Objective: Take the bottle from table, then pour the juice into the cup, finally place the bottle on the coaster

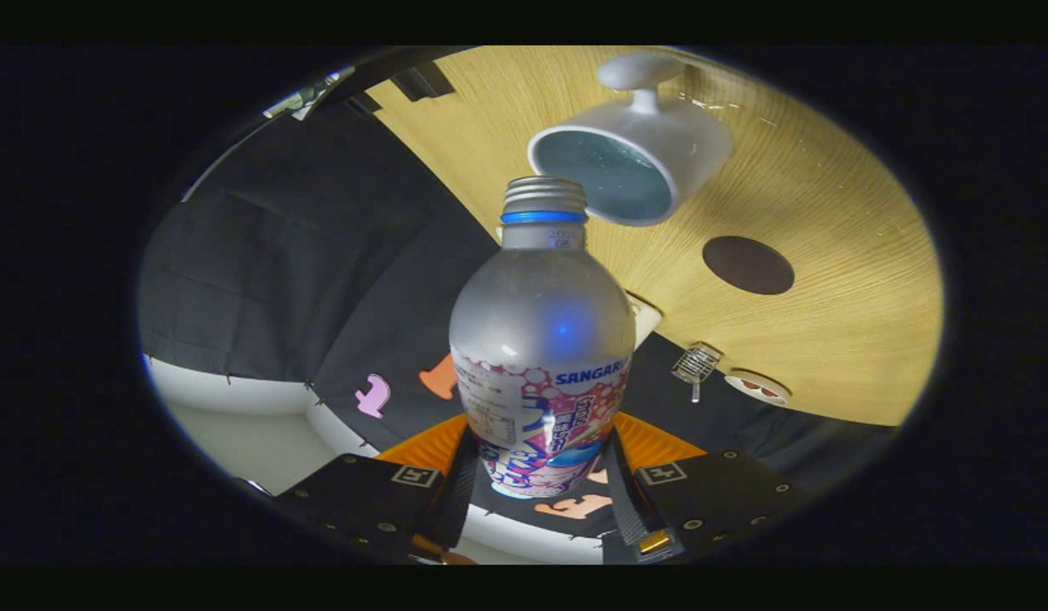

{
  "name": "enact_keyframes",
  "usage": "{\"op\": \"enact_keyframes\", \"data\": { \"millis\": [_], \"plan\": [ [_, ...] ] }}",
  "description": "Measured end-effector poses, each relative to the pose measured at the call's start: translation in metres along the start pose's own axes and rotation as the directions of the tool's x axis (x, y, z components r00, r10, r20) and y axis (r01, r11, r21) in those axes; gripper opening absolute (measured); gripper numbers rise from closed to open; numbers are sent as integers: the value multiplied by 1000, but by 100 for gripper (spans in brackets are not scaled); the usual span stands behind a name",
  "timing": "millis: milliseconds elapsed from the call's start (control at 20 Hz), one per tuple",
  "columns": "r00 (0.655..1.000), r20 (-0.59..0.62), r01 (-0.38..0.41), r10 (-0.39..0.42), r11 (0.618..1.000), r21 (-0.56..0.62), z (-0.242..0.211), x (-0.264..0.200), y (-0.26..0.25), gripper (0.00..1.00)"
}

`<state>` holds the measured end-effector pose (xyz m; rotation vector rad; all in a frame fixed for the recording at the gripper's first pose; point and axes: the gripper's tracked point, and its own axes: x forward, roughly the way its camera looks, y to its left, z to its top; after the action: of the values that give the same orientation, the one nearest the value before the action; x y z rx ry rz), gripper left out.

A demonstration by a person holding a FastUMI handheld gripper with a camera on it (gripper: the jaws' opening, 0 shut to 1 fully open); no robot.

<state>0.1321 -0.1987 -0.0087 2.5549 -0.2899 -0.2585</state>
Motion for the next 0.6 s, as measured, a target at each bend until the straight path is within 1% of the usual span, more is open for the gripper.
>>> {"op": "enact_keyframes", "data": {
  "millis": [150,200,250,350,450,550,600],
  "plan": [
    [999,-28,32,-37,986,-164,-1,-2,-19,70],
    [998,-21,50,-57,968,-245,0,-3,-25,70],
    [996,-16,76,-87,935,-346,1,-1,-31,70],
    [992,2,110,-128,850,-516,6,-4,-42,70],
    [991,10,112,-137,761,-639,15,-7,-47,70],
    [990,26,113,-141,660,-743,21,-4,-55,70],
    [989,25,108,-145,601,-792,21,0,-62,70]
  ]
}}
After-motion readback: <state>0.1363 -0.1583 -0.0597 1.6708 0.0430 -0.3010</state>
